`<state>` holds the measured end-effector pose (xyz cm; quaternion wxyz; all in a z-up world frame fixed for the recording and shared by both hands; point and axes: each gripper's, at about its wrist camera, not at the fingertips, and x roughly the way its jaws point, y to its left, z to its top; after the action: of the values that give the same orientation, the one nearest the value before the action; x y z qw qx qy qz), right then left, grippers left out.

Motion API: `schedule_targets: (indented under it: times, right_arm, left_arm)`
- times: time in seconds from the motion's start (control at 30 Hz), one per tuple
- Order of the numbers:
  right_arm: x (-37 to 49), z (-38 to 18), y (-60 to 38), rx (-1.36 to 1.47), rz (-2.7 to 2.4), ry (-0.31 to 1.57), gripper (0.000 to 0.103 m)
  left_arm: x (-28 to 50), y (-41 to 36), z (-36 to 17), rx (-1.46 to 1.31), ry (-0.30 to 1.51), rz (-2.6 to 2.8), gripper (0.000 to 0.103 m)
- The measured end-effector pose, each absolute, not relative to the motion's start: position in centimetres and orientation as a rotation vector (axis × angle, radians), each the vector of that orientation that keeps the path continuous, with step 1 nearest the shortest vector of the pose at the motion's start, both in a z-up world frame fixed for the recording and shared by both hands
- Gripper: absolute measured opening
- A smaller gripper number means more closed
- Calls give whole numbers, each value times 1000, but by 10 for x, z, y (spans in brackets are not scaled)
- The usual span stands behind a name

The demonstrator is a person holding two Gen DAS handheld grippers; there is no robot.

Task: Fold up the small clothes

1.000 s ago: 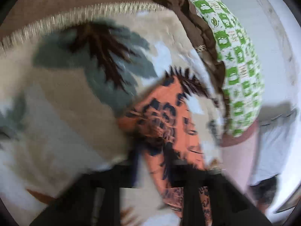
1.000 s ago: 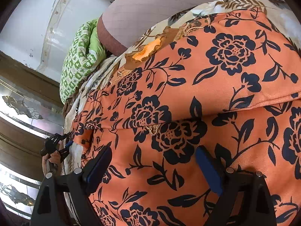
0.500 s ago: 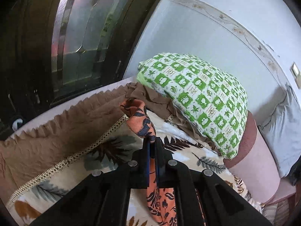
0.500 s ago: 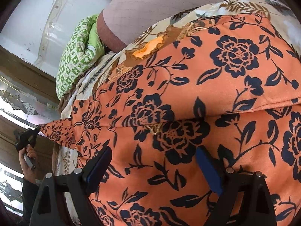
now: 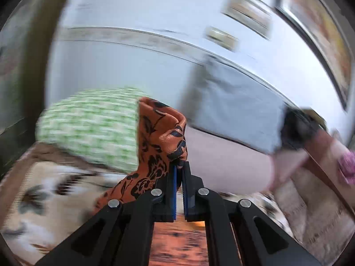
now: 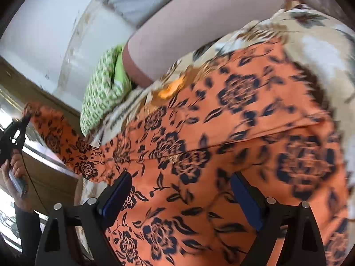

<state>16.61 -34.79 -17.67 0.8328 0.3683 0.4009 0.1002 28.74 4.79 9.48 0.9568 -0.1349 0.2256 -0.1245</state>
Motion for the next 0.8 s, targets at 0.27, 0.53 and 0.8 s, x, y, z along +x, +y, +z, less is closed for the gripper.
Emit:
schedule_targets:
  times: [0.27, 0.53, 0.8]
  right_arm:
    - [105, -182, -437, 908, 108, 753, 92]
    - [86, -191, -472, 961, 36, 745, 92]
    - [174, -175, -445, 920, 138, 780, 92]
  left_arm:
    - [297, -170, -15, -137, 692, -452, 4]
    - [304, -211, -162, 25, 1182, -464, 32]
    - [273, -49, -93, -21, 877, -243, 78]
